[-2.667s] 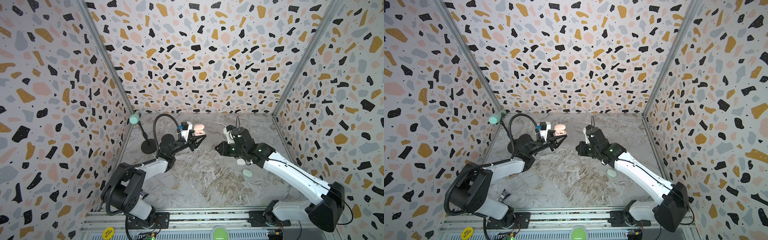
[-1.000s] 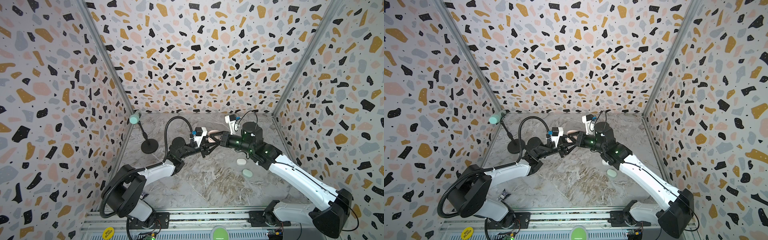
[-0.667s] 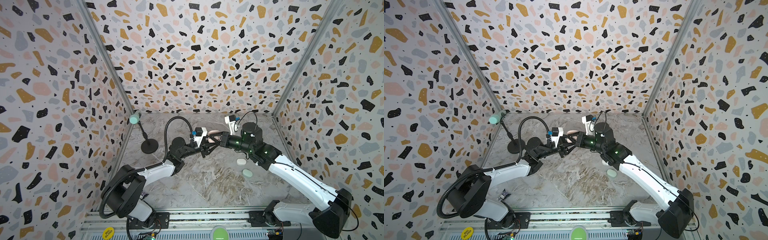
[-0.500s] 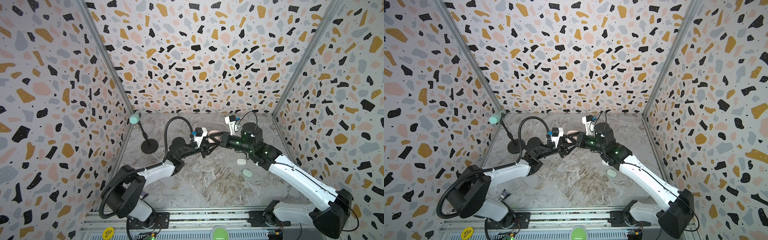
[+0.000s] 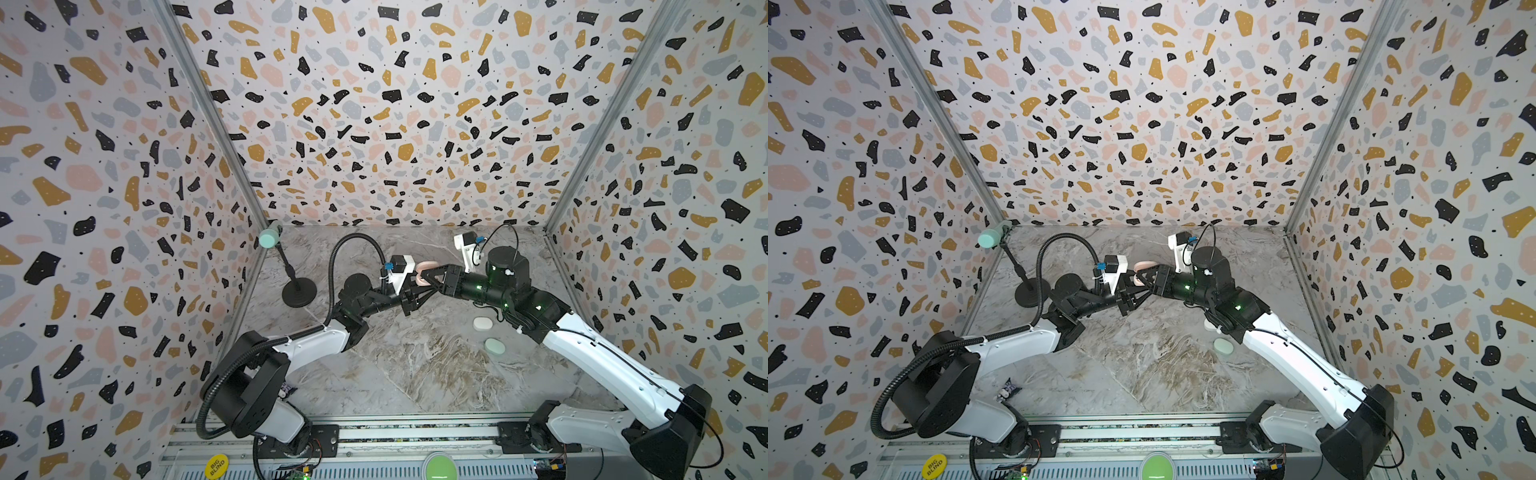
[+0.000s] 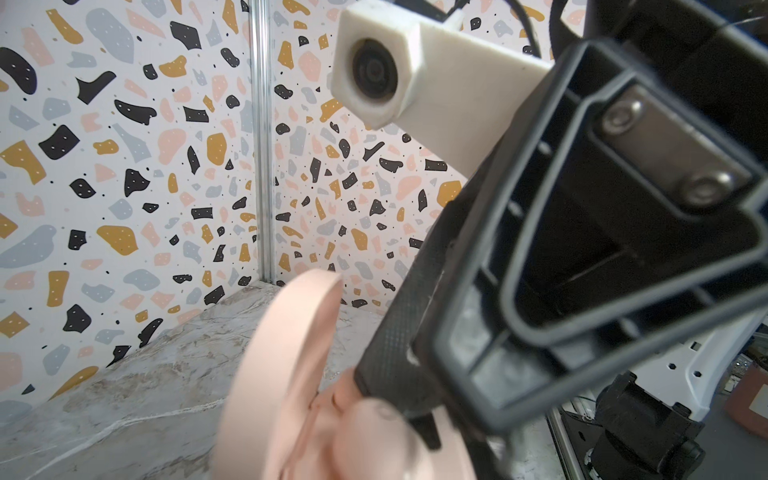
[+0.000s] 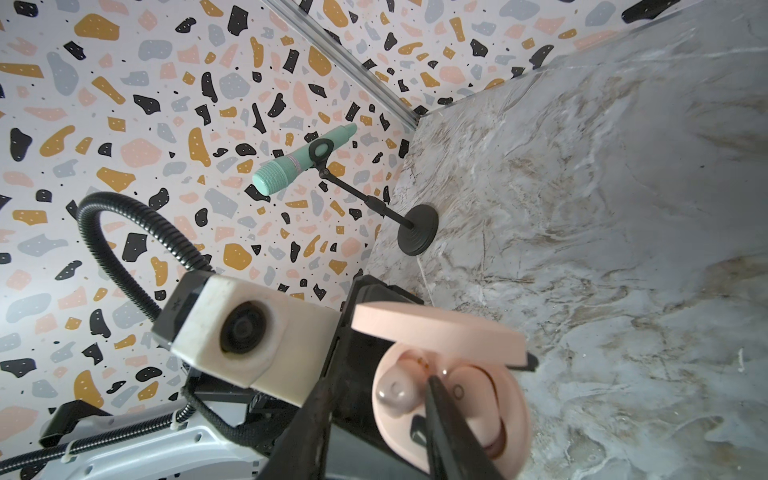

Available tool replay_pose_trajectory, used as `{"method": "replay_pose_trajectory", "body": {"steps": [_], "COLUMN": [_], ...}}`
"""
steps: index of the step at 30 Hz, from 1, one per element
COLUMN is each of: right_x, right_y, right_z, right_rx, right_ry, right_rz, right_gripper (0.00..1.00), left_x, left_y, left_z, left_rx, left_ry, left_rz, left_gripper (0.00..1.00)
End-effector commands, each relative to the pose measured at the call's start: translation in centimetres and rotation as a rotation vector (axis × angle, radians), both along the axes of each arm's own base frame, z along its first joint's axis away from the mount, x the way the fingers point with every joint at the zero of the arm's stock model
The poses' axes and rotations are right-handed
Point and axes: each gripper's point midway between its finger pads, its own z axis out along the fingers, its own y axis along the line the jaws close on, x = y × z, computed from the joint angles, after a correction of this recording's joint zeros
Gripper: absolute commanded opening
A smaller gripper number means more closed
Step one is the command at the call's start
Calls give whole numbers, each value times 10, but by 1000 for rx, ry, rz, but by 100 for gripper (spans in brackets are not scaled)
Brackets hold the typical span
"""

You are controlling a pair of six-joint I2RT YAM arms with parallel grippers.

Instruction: Insert the wireless bluetooth earbuds into the charging case

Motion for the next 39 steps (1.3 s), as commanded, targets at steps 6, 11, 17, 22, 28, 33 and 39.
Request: {"method": "replay_pose_trajectory", "body": {"steps": [6,11,17,22,28,33,39], "right_x": [-12,-15,-9,14,43,48,36], "right_y": [-14,-21,-25,-23,-18,-10,-9], "right_z": [35,48,53,52,41,32,21], "right_rx": [-12,-50,-100,-168,-248,-266,-277], "right_ry": [-49,-60,-64,-49,-3,31,59], "right_rz": [-14,-22,-37,-24,4,51,90], "right_gripper": [50,52,58,64,64,51,39], "left_x": [-6,-5,-6,-9,-13,-14,-13], "left_y": [4,5,4,4,5,6,6], "left_z": [38,35,33,32,28,28,27], "left_rx": [-68,-62,-55,-52,-45,-45,-40], "left_ry": [-119,-115,-114,-114,-108,-106,-108], "left_rz": [11,14,8,-9,-16,-14,-11], "left_gripper": [7,7,7,8,8,8,8]}}
